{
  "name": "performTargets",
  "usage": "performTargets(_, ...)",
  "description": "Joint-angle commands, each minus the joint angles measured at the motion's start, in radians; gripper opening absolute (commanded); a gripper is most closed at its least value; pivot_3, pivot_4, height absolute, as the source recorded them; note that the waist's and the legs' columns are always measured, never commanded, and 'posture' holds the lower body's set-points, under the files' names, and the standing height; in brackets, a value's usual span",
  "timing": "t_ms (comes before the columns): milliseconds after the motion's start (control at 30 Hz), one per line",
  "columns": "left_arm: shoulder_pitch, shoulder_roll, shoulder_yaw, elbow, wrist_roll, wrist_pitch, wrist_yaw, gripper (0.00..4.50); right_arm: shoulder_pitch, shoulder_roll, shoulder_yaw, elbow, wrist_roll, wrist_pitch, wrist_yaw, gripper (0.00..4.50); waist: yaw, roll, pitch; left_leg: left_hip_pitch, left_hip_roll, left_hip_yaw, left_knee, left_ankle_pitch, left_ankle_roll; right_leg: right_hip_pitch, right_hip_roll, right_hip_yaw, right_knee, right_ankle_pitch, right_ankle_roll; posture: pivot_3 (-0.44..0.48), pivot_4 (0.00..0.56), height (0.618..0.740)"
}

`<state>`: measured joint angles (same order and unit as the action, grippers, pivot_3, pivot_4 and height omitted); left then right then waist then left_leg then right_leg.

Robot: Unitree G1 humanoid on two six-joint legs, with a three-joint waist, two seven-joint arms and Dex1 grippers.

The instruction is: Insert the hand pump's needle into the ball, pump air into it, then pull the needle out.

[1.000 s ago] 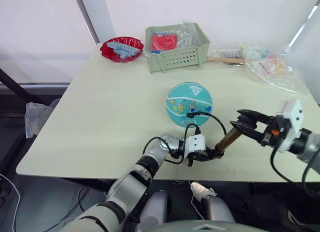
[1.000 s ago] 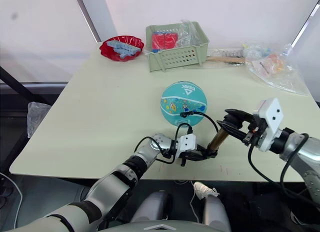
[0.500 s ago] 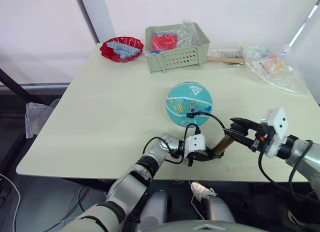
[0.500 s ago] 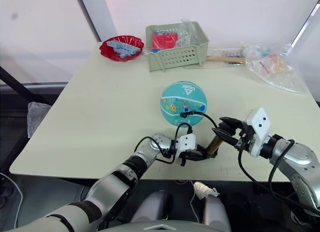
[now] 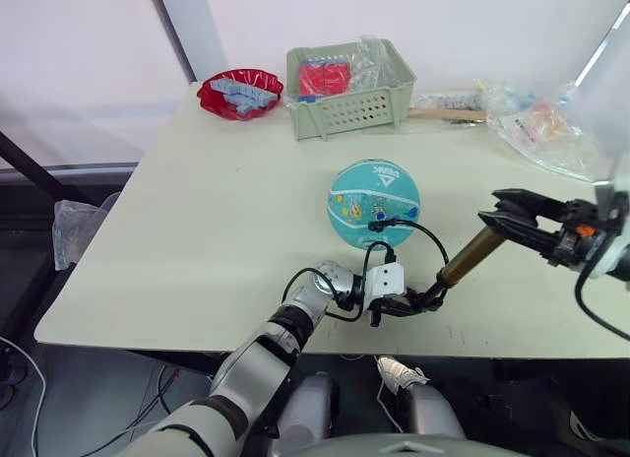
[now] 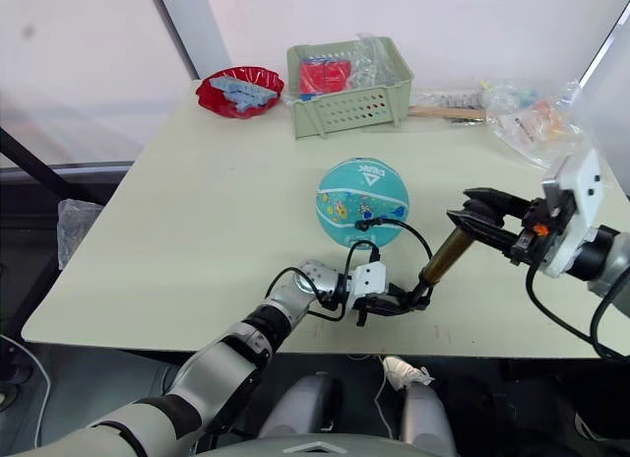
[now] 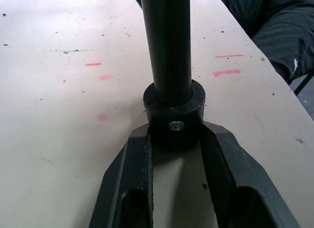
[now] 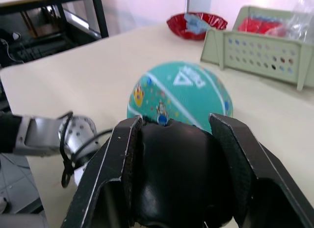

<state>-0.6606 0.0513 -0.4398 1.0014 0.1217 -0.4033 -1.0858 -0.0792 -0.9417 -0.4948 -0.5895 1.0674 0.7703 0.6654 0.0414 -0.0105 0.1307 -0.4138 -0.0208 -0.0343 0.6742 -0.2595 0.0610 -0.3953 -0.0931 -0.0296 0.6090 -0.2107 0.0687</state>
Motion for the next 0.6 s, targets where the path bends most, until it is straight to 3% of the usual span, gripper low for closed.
performTargets(33, 0.045, 0.032, -0.035, 0.079, 0.072, 0.04, 0.007, 1.01, -0.044, -0.038, -0.123, -0.001, 0.054, -0.006, -0.004, 1.83, 0.0, 0.0, 0.0, 0.0, 0.0, 0.0, 0.0, 0.0, 0.0, 0.0, 0.0, 0.0, 0.0, 0.0, 0.0, 0.0, 0.15, 0.737)
performTargets(333, 0.043, 0.027, -0.037, 0.084, 0.074, 0.038, 0.01, 1.01, -0.119, -0.126, -0.205, 0.054, 0.151, 0.045, -0.008, 1.83, 0.0, 0.002, 0.002, 0.0, 0.0, 0.0, 0.0, 0.0, 0.0, 0.0, -0.001, 0.0, 0.0, 0.0, 0.0, 0.0, 0.15, 0.737)
performTargets(600, 0.038, 0.019, -0.038, 0.091, 0.075, 0.035, 0.016, 1.01, -0.044, -0.115, -0.146, 0.023, 0.094, 0.061, 0.02, 1.83, 0.0, 0.002, 0.002, 0.0, 0.0, 0.0, 0.0, 0.0, 0.0, 0.0, -0.001, 0.001, 0.0, 0.0, 0.0, 0.0, 0.15, 0.737)
